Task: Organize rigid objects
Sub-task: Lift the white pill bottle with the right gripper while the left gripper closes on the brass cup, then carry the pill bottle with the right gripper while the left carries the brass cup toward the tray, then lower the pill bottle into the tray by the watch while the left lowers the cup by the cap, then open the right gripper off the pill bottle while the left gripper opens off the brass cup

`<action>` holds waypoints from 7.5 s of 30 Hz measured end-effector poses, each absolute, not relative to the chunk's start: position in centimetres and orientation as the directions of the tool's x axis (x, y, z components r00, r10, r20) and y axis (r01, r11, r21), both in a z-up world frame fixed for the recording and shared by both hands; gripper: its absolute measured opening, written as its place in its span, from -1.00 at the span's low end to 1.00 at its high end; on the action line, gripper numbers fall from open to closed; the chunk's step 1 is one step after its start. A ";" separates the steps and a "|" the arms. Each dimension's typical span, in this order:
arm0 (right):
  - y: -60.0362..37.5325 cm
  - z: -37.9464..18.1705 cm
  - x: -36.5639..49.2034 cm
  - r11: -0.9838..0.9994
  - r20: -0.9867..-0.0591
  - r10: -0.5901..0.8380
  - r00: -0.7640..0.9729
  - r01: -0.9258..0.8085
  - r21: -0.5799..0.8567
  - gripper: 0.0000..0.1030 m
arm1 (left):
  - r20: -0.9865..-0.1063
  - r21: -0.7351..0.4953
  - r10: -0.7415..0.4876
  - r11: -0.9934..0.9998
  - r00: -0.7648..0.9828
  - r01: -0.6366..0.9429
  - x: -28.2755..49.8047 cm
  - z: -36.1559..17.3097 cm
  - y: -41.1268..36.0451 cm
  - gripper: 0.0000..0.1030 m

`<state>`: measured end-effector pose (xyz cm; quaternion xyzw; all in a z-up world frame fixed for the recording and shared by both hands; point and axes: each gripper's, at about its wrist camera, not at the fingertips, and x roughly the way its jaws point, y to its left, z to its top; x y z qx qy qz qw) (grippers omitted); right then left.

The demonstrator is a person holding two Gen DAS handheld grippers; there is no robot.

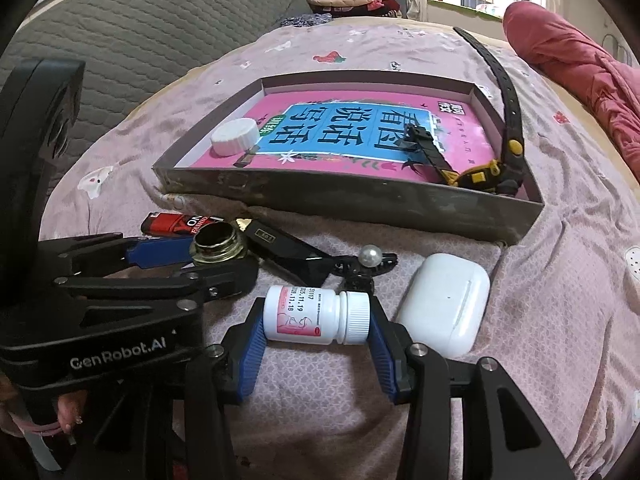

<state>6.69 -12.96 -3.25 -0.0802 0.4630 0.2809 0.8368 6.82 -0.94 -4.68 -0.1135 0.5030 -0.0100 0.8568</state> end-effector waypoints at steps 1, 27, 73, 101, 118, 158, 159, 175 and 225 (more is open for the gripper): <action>-13.0 -3.2 6.7 0.830 -0.819 0.393 0.417 -0.545 0.121 -0.08 | -0.858 -0.212 -0.139 0.973 0.494 -0.093 6.8 -4.6 -1.0 -0.15; -14.2 -2.0 6.6 0.839 -0.793 0.406 0.454 -0.529 0.126 -0.08 | -0.840 -0.243 -0.181 0.968 0.511 -0.056 5.3 -3.6 -0.9 -0.28; -14.4 2.6 4.6 0.843 -0.715 0.426 0.555 -0.530 0.091 -0.08 | -0.770 -0.196 -0.117 0.979 0.627 -0.058 2.0 1.5 0.6 -0.28; -14.8 4.8 5.6 0.855 -0.655 0.443 0.613 -0.507 0.104 -0.08 | -0.738 -0.194 -0.078 0.976 0.670 -0.100 2.6 3.0 1.5 -0.28; -14.3 4.3 7.1 0.871 -0.656 0.409 0.634 -0.485 0.075 -0.08 | -0.749 -0.191 -0.037 0.968 0.662 -0.162 6.4 2.5 2.9 -0.28; -13.7 1.3 12.7 0.913 -0.691 0.320 0.648 -0.406 0.042 -0.08 | -0.784 -0.134 0.036 0.965 0.619 -0.226 11.3 -2.7 5.3 -0.28; -13.6 1.3 12.7 0.912 -0.693 0.320 0.646 -0.409 0.039 -0.08 | -0.784 -0.123 0.042 0.967 0.619 -0.222 11.3 -2.7 5.2 -0.28; -12.3 0.2 13.9 0.919 -0.756 0.256 0.603 -0.394 -0.003 -0.08 | -0.785 -0.150 0.028 0.961 0.619 -0.233 11.1 -2.7 6.1 -0.28; -12.3 -0.8 16.0 0.930 -0.834 0.225 0.504 -0.367 0.029 -0.08 | -0.795 -0.147 0.027 0.961 0.606 -0.234 10.9 -2.5 6.2 -0.27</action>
